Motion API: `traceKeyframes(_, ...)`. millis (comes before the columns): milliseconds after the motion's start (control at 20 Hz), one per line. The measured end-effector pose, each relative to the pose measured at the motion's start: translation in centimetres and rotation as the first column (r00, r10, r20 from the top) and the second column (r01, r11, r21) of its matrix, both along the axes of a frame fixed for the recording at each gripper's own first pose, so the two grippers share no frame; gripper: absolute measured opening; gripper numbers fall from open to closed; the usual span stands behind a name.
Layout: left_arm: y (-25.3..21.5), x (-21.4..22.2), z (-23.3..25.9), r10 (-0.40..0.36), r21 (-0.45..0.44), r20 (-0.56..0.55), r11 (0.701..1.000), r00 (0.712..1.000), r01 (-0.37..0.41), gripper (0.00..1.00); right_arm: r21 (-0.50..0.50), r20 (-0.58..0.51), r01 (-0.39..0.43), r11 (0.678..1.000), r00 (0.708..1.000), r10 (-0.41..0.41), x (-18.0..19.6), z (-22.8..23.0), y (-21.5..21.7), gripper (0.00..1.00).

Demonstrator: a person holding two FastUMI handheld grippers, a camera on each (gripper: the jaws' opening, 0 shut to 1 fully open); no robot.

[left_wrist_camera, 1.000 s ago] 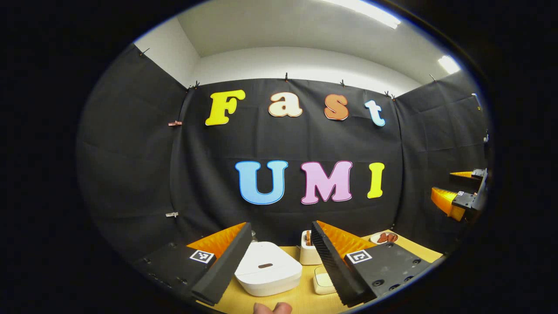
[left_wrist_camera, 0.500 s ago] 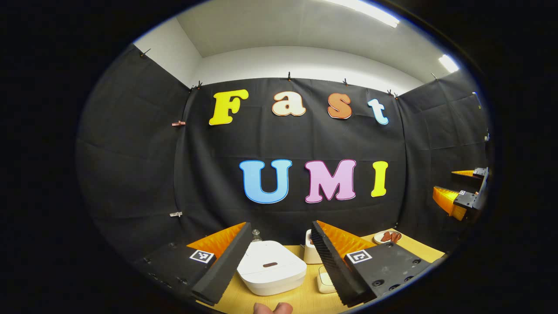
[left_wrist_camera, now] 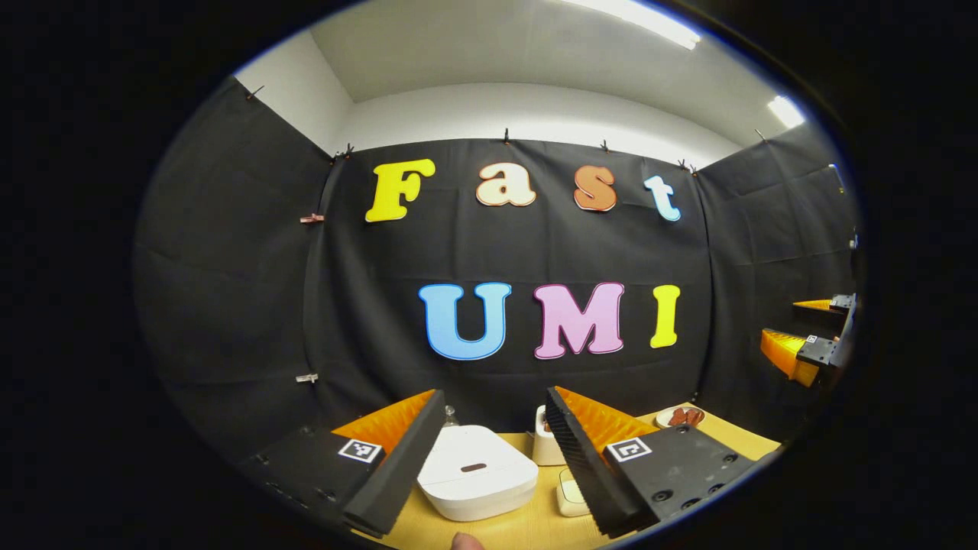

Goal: Close the left gripper, press the button to open the rice cooker; take a wooden spoon from the chopstick holder with the right hand, scoop a spoonful of rice and pour it into the rice cooker, then put the wooden spoon back into the chopstick holder.

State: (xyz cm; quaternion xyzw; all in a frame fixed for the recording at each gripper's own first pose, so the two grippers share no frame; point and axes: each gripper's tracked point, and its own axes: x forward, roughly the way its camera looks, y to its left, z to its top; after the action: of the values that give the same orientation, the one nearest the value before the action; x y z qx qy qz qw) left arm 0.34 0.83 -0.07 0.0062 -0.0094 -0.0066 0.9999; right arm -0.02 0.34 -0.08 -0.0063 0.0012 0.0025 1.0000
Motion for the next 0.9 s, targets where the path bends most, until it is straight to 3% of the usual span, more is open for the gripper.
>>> traceKeyframes(50,-0.3,0.2,0.0,-0.023,0.012,0.000,1.000,1.000,0.023,0.87,-0.001,0.000,0.002,1.000,1.000,-0.002,0.0,0.0,0.0,0.97)
traceKeyframes(200,-2.0,1.1,-0.8,-0.152,0.034,-0.037,0.988,0.988,0.154,0.14,-0.005,0.000,0.003,1.000,1.000,-0.003,0.2,-0.2,0.1,0.97)
traceKeyframes(250,-2.2,1.2,-1.2,-0.191,0.025,-0.050,0.981,0.980,0.193,0.07,-0.012,0.003,0.005,1.000,1.000,-0.005,0.2,0.0,0.1,0.97)
traceKeyframes(450,-1.3,3.3,-4.3,-0.288,-0.023,-0.177,0.957,0.941,0.289,0.06,-0.020,0.012,0.014,1.000,1.000,-0.014,0.8,0.5,-0.5,0.96)
traceKeyframes(550,-0.9,4.8,-6.4,-0.347,-0.025,-0.275,0.935,0.897,0.354,0.06,-0.019,0.005,0.015,1.000,1.000,-0.015,0.9,0.1,-0.5,0.97)
traceKeyframes(750,1.4,9.2,-10.5,-0.384,-0.026,-0.446,0.909,0.809,0.417,0.06,-0.044,-0.018,0.023,0.999,1.000,-0.024,0.8,-0.9,-1.0,0.97)
traceKeyframes(900,2.4,12.4,-12.5,-0.418,-0.056,-0.504,0.889,0.756,0.455,0.06,-0.058,-0.033,0.046,0.997,0.998,-0.048,0.7,-1.5,-1.8,0.97)
